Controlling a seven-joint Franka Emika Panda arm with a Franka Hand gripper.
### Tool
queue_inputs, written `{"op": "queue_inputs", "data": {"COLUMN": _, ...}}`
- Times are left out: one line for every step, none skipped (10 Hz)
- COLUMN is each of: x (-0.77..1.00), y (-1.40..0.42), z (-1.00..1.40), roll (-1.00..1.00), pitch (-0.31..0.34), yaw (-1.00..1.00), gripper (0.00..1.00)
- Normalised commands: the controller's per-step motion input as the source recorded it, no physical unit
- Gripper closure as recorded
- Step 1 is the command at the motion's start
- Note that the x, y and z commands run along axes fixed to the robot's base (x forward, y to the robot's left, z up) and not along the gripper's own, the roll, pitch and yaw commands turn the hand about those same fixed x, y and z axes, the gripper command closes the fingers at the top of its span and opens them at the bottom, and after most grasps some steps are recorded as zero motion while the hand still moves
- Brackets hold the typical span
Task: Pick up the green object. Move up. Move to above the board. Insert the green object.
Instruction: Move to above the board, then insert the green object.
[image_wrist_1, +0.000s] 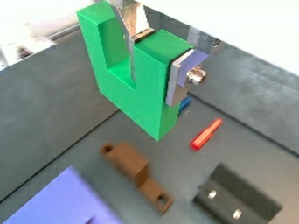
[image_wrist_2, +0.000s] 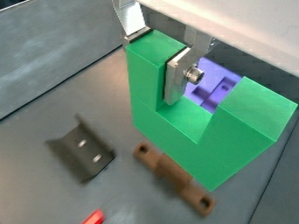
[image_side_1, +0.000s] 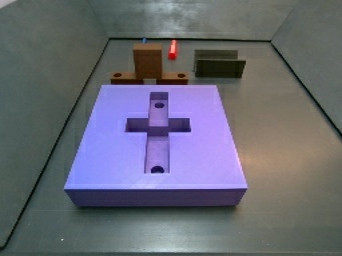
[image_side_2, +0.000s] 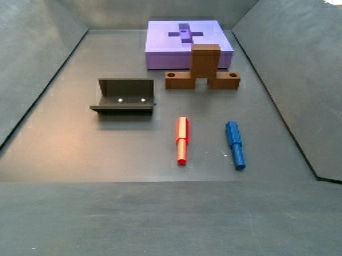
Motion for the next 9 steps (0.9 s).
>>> {"op": "queue_inputs", "data": {"x": -0.03, "y": -1.4, "z": 0.22, "roll": 0.05, "pitch": 0.057, "yaw": 0.04, "gripper": 1.0}}
{"op": "queue_inputs", "data": {"x": -0.02, "y": -1.4, "z": 0.23, "roll": 0.03, "pitch": 0.07, "yaw": 0.03, "gripper": 1.0}}
{"op": "queue_inputs", "data": {"x": -0.01, "y": -1.4, "z": 0.24, "roll": 0.01, "pitch": 0.083, "yaw": 0.01, "gripper": 1.0}}
{"op": "queue_inputs", "data": {"x": 0.01, "y": -1.4, "z": 0.24, "roll": 0.0, "pitch": 0.091, "yaw": 0.01, "gripper": 1.0}}
{"op": "queue_inputs", "data": {"x": 0.05, "y": -0.97, "z": 0.17, "roll": 0.02, "pitch": 0.127, "yaw": 0.01, "gripper": 1.0}}
{"op": "queue_inputs", "data": {"x": 0.07, "y": -0.61, "z": 0.12, "roll": 0.01, "pitch": 0.151, "yaw": 0.01, "gripper": 1.0}}
{"op": "queue_inputs", "data": {"x": 0.08, "y": -0.27, "z": 0.06, "roll": 0.01, "pitch": 0.151, "yaw": 0.0, "gripper": 1.0}}
{"op": "queue_inputs", "data": {"x": 0.0, "y": 0.0, "z": -0.03, "roll": 0.0, "pitch": -0.033, "yaw": 0.0, "gripper": 1.0}}
{"op": "queue_inputs", "data": {"x": 0.0, "y": 0.0, "z": -0.41, "roll": 0.0, "pitch": -0.12, "yaw": 0.0, "gripper": 1.0}}
